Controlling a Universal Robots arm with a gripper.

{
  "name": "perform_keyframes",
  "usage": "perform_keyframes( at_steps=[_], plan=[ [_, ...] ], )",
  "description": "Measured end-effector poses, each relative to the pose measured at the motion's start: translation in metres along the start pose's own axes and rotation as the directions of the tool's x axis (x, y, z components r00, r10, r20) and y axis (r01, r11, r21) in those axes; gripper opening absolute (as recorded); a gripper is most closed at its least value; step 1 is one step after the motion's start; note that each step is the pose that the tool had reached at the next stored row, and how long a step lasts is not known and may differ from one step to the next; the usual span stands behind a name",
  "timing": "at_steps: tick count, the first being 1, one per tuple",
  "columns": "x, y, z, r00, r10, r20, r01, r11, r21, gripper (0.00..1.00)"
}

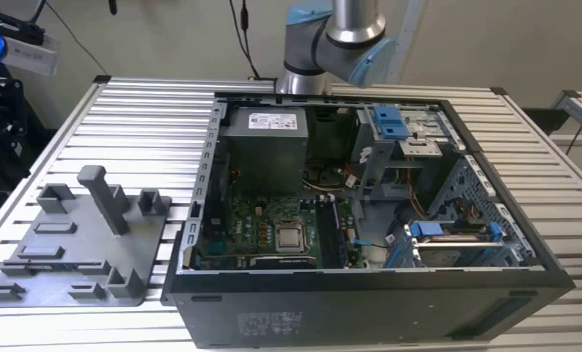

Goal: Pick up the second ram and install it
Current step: 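Pick up the second ram and move it above second insertion slot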

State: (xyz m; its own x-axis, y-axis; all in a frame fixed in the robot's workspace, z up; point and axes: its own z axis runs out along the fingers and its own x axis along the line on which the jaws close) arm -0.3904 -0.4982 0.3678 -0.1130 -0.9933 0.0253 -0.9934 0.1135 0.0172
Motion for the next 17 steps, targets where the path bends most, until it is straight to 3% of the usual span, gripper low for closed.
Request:
perform_keyframes(
  at_steps=[17],
  plan=[
    [0.0000, 0.0000, 0.0000, 0.9998, -0.021, -0.0003, 0.021, 0.9998, 0.0005, 0.30]
  ],
)
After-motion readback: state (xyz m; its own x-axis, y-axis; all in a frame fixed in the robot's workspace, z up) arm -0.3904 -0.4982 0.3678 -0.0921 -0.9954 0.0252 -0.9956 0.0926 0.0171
